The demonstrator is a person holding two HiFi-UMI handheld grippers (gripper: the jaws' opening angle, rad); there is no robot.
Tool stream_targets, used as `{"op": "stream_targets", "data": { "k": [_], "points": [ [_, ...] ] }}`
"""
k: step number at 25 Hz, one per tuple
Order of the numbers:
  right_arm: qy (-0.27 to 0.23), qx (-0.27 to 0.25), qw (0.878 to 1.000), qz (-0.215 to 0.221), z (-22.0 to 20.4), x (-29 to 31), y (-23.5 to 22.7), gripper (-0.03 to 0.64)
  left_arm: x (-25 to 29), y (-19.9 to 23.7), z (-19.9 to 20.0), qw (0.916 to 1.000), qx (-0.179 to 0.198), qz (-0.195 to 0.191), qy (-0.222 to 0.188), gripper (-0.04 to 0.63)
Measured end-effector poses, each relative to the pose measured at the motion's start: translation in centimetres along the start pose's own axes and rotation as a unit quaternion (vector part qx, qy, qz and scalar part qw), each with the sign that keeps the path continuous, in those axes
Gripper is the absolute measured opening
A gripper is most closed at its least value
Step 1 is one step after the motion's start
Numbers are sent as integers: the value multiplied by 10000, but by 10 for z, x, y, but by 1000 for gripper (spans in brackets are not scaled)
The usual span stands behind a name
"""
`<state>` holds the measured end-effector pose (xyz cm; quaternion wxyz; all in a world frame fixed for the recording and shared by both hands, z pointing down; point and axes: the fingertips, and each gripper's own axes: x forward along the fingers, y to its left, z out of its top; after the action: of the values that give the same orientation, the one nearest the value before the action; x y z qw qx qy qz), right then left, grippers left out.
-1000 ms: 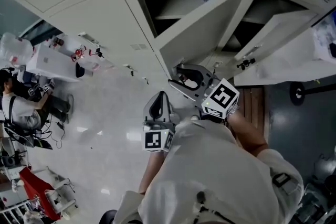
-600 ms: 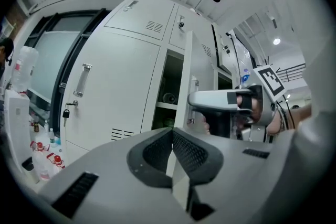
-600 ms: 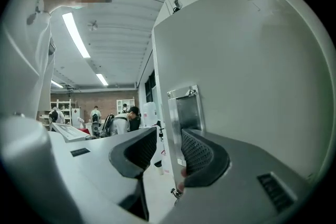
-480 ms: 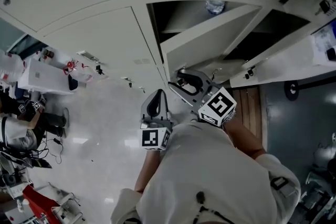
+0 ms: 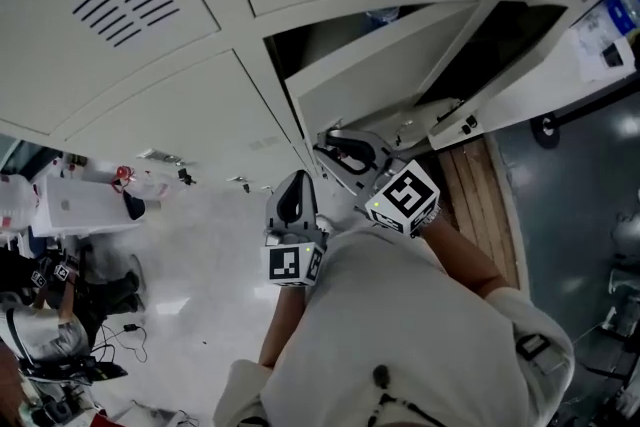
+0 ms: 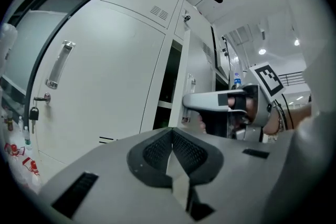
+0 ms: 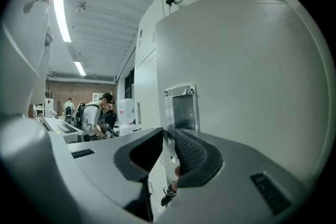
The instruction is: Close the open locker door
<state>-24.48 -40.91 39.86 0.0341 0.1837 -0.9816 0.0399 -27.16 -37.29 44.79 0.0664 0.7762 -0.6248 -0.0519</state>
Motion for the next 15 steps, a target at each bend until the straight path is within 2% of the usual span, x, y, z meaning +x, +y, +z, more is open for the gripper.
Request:
{"op": "stream_targets", "data": {
  "k": [7,15],
  "points": [
    [-62,41,9962,-864,3,19,-13,83,16,8,6,9981,106,-611,0,8],
    [-68,122,9867,-1622,6,38,-31,83,15,28,7,9972,-8,-742,23,8]
  ]
}}
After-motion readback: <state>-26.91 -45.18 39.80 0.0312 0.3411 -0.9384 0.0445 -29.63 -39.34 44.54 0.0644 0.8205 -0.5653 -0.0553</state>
